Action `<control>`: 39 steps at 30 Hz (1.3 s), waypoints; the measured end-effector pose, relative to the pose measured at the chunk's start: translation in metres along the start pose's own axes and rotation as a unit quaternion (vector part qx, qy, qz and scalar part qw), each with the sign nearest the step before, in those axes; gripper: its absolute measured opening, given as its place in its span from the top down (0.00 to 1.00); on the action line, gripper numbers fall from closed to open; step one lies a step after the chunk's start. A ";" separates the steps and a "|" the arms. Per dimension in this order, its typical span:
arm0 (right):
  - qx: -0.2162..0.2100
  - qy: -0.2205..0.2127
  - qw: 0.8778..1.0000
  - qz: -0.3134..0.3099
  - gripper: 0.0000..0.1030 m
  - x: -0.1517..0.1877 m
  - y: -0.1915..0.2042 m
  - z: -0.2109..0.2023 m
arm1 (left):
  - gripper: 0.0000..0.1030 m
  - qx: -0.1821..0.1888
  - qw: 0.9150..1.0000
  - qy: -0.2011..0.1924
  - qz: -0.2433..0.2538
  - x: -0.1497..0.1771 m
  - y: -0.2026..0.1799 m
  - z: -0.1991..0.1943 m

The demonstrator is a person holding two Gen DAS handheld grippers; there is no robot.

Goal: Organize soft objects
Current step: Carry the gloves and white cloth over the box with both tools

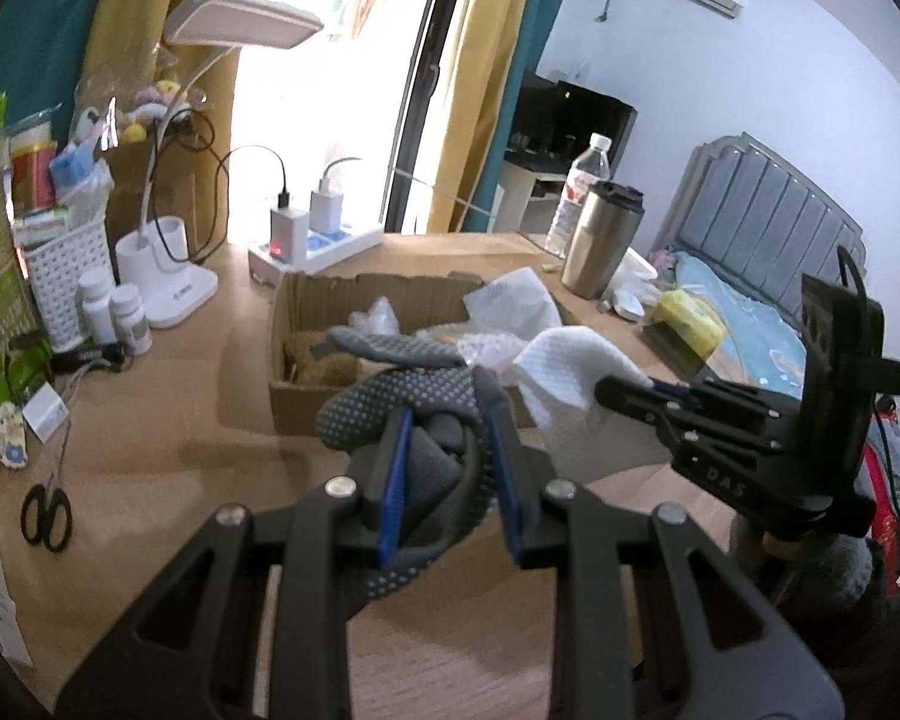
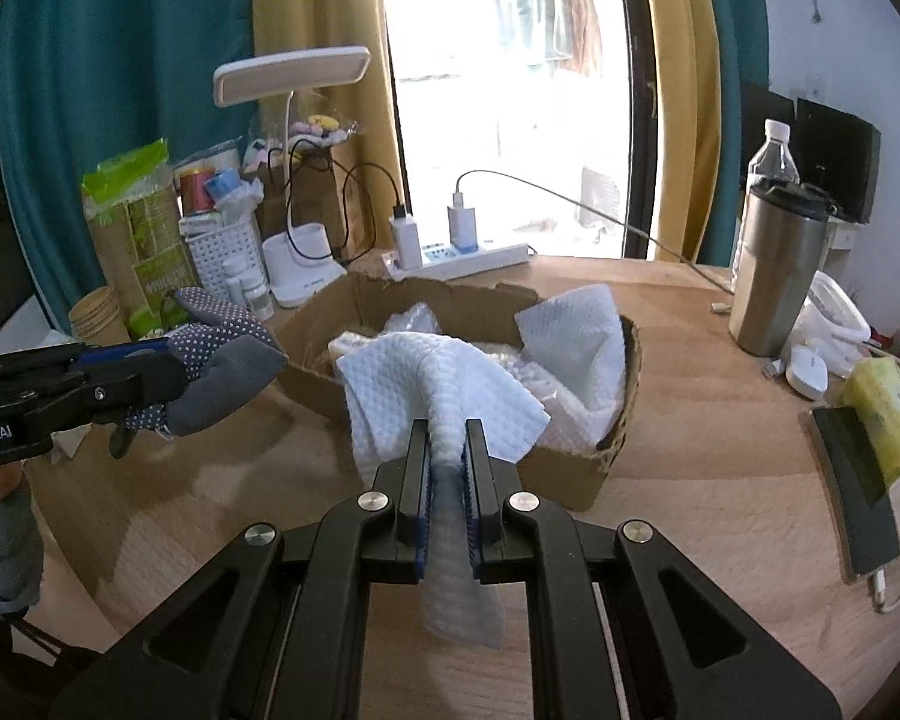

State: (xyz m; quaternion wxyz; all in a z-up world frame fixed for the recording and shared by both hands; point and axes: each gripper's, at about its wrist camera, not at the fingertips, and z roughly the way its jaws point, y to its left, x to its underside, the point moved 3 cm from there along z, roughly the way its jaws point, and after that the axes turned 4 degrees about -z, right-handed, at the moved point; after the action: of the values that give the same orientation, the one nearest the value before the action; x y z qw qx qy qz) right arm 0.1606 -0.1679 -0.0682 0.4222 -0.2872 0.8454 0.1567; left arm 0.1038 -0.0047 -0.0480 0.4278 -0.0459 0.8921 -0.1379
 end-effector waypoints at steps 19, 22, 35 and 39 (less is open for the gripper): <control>0.008 -0.022 1.000 0.000 0.90 -0.034 -0.016 0.006 | 0.74 -0.001 1.000 -0.013 0.013 -0.034 0.005 0.012; 0.008 -0.023 1.000 -0.001 0.90 -0.040 -0.017 0.009 | 0.74 -0.024 0.999 -0.022 0.035 -0.039 0.004 0.014; 0.008 -0.021 1.000 -0.006 0.90 -0.061 -0.019 0.031 | 0.74 -0.028 0.999 -0.022 0.040 -0.057 0.024 0.036; 0.003 -0.018 1.000 -0.003 0.90 -0.063 -0.021 0.040 | 0.74 -0.030 0.999 -0.015 0.040 -0.061 0.028 0.047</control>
State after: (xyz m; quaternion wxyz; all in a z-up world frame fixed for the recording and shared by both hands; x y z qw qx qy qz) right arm 0.2286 -0.1413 -0.0422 0.4388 -0.2857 0.8371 0.1584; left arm 0.1793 0.0246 -0.0385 0.4451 -0.0252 0.8903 -0.0930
